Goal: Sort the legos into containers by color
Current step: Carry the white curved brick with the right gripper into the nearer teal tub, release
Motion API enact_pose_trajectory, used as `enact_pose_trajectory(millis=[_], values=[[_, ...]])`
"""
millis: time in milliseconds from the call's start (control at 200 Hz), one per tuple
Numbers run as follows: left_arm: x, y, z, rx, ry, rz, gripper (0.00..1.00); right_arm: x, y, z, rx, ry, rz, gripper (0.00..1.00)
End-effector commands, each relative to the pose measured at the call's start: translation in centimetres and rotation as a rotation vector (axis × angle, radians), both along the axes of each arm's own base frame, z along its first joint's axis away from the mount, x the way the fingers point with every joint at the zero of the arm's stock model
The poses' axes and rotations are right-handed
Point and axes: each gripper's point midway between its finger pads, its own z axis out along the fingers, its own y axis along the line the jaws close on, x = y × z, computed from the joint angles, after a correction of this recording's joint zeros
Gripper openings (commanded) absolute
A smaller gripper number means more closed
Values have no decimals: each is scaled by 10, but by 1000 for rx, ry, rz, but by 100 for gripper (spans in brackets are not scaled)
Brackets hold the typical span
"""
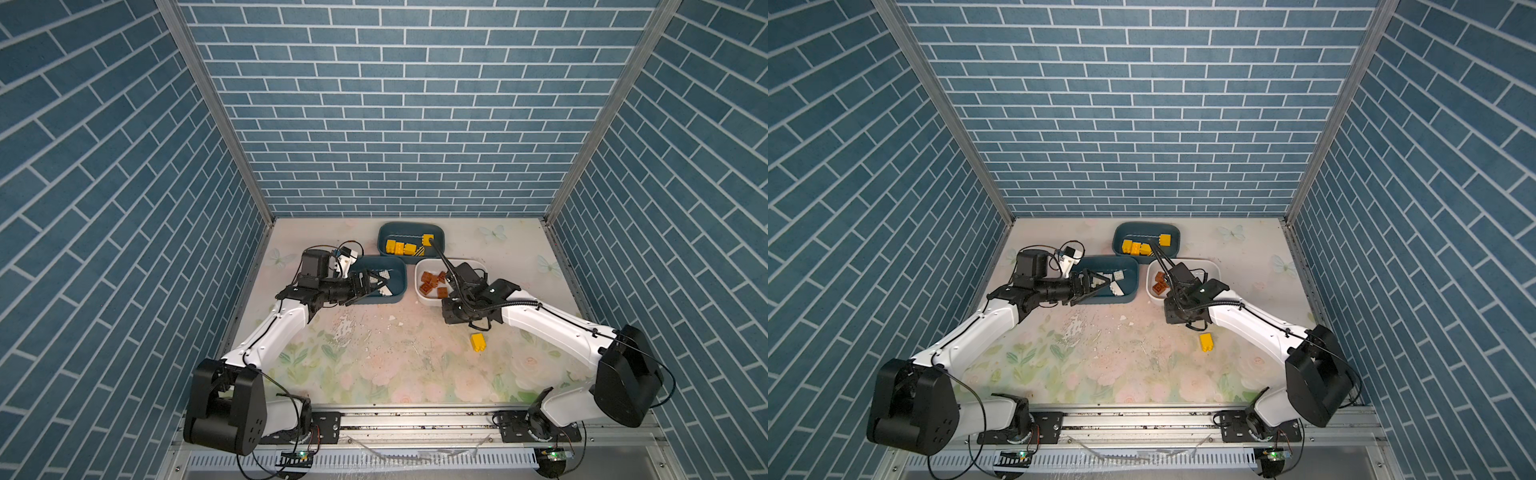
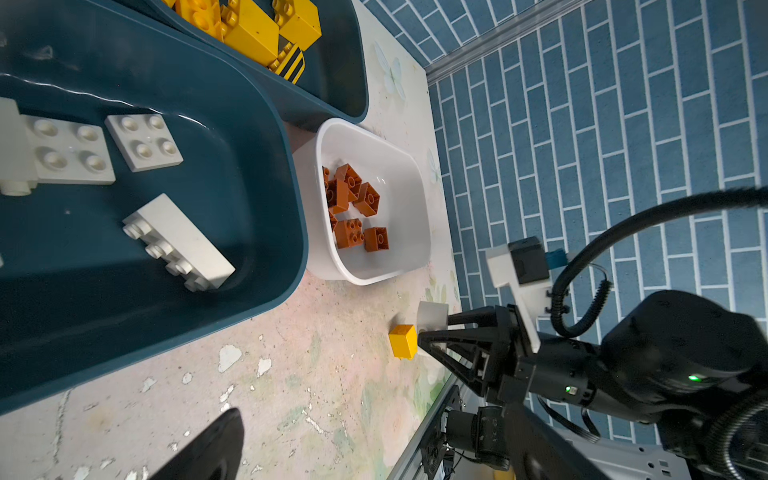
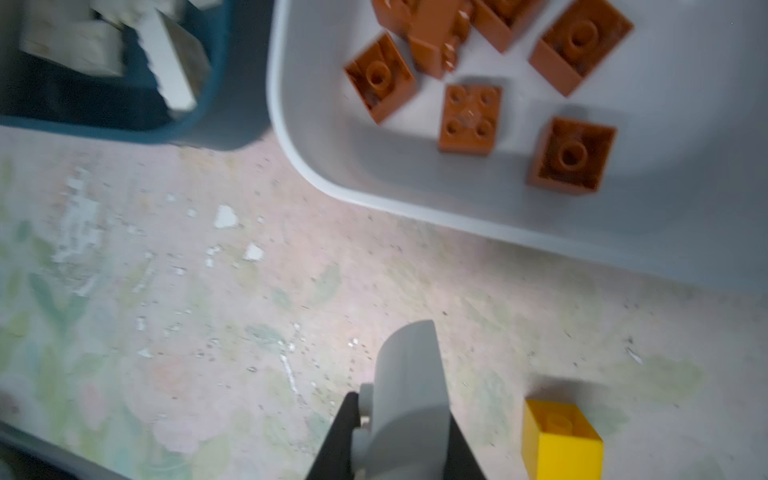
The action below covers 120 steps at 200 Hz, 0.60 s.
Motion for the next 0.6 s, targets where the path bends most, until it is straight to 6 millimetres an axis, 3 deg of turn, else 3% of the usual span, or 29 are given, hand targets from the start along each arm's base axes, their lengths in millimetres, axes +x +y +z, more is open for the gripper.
enact_pose_trajectory(millis=[0,170,285,595], values=[[-1,-1,16,9,-53,-15,99,19,49,19,145,-25,86,14],[-6,5,16,39,-52,-8,100,52,106,31,262,-42,150,14],[-9,11,17,43,-51,10,100,71,133,32,289,-44,167,14],[-13,21,13,54,-41,47,100,115,158,4,194,-51,134,16]])
